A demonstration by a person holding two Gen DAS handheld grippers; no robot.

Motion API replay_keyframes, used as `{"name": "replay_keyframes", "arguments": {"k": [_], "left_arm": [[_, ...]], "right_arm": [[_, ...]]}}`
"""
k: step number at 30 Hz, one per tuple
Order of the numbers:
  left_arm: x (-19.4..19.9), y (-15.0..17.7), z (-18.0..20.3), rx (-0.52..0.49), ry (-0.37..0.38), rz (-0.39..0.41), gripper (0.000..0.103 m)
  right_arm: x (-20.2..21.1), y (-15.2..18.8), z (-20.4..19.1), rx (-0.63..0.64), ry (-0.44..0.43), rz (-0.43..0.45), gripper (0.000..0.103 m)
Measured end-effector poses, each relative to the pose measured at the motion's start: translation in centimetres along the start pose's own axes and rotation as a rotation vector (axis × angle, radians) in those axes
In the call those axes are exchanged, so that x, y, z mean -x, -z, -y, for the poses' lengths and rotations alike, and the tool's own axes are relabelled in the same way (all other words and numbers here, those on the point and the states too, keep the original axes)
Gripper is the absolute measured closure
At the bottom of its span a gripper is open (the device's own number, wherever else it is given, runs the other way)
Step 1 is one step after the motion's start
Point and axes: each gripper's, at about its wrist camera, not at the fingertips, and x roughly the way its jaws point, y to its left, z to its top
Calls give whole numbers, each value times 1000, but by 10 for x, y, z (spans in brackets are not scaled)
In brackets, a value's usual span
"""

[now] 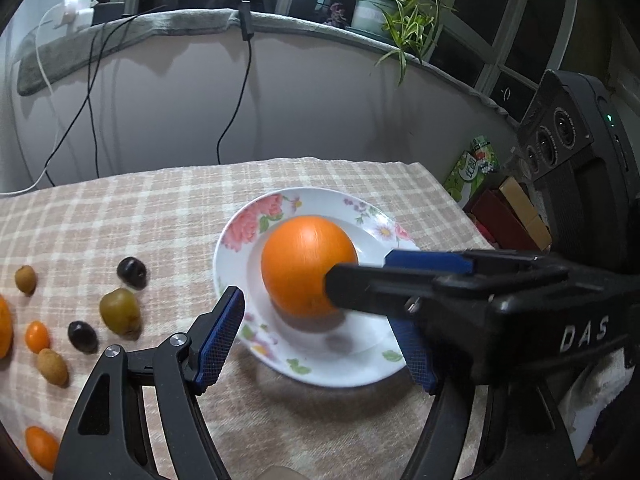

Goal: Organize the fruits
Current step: 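Lower the orange onto the plate and open the right tool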

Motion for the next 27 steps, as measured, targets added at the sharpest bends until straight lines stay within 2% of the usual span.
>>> {"name": "replay_keyframes", "arguments": {"k": [7, 15, 18, 19, 23, 27], "left_arm": [[24, 7, -15, 30, 24, 29, 30], [59, 20, -38, 36, -44, 78, 30], [71, 23, -54, 74, -82, 97, 30], [75, 24, -60, 101, -83, 129, 30], [84, 33, -89, 183, -128, 120, 30], [96, 44, -120, 274, -139, 132, 30]], "right_arm": [[13, -2, -13, 74, 102, 49, 24], [15, 1, -39, 164, 161, 107, 24], [12, 3, -50, 204, 176, 124, 24], [10, 3, -56, 222, 180, 131, 24], [2, 1, -72, 266, 199, 154, 24], [-10, -3, -94, 319, 190, 142, 24]]}}
